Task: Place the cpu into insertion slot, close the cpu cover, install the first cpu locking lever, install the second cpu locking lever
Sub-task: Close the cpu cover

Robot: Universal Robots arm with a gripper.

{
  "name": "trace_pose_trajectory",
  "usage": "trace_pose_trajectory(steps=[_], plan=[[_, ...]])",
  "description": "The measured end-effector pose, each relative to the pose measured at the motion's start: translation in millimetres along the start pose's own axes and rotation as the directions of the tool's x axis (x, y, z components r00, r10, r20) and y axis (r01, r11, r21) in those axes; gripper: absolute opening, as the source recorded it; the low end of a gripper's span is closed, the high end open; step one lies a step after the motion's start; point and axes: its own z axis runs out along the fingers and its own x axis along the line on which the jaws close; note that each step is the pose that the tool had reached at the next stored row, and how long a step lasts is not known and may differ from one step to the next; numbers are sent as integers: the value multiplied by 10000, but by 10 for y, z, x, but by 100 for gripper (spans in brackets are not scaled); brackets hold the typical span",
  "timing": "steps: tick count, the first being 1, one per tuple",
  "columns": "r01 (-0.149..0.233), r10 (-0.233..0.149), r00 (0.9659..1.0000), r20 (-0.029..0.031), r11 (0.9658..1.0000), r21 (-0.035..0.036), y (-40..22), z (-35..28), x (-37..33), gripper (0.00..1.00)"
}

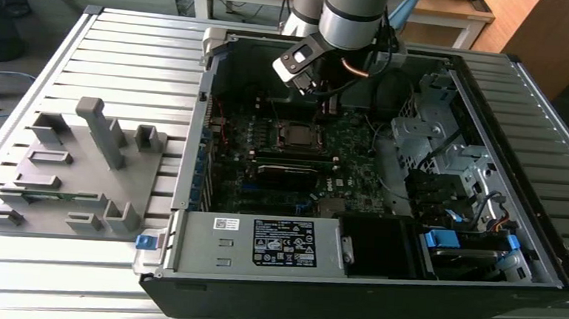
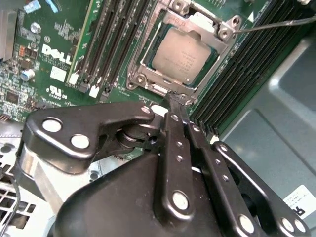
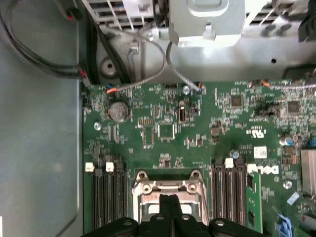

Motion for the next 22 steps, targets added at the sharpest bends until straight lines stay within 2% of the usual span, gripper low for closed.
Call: trace_pose_trajectory(steps=[5, 15, 19, 22], plan=[[-2, 2, 10000, 6, 10000, 22, -1, -2, -1, 11], [-2, 2, 10000, 5, 10000, 19, -24, 6, -2, 11], [-2, 2, 10000, 6, 10000, 20, -70, 13, -4, 11], [0, 0, 10000, 7, 10000, 20, -77, 13, -5, 11]])
